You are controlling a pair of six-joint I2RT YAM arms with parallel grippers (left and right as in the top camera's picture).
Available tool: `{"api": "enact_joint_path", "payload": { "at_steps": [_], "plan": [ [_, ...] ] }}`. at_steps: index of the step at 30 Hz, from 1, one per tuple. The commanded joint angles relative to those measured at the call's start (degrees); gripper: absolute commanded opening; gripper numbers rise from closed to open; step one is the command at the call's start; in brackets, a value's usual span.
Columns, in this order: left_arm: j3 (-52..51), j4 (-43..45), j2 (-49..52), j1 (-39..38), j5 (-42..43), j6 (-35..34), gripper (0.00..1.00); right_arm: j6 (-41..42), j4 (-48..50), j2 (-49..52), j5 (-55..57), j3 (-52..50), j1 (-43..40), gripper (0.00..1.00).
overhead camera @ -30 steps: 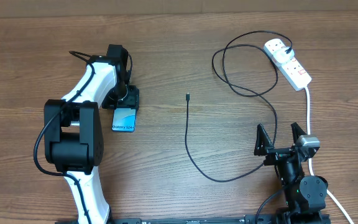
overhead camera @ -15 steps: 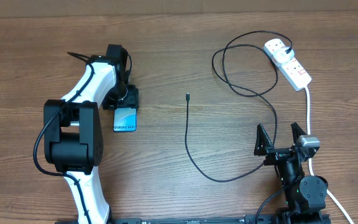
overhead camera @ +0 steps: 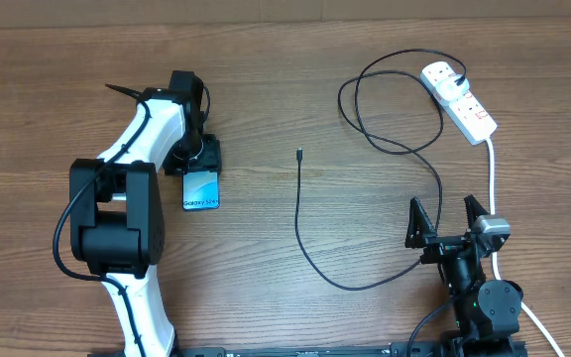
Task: Plug charger to phone and switch on socket
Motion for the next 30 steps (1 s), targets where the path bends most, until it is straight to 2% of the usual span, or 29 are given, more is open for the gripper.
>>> {"api": "enact_joint_path", "payload": {
  "at_steps": [1,16,28,30],
  "plan": [
    [-1.4,0.2,0.6,0.3,1.9,-1.4,0.42,-0.1,0.3,-0.5,-0.3,-0.6,0.2,1.0],
    [7.3,-6.1,0.6,0.3,1.9,-1.3,0.4,-0.1,0.3,-0.5,-0.3,-0.6,0.2,1.0],
    [7.4,-6.1,0.6,0.3,1.9,-1.3,0.09,-0.1,0.3,-0.5,-0.3,-0.6,0.2,1.0],
    [7.4,-6.1,0.6,0.3,1.7,-1.3,0.07,-0.1,0.3,-0.5,-0.3,-0.6,0.2,1.0]
  ]
}}
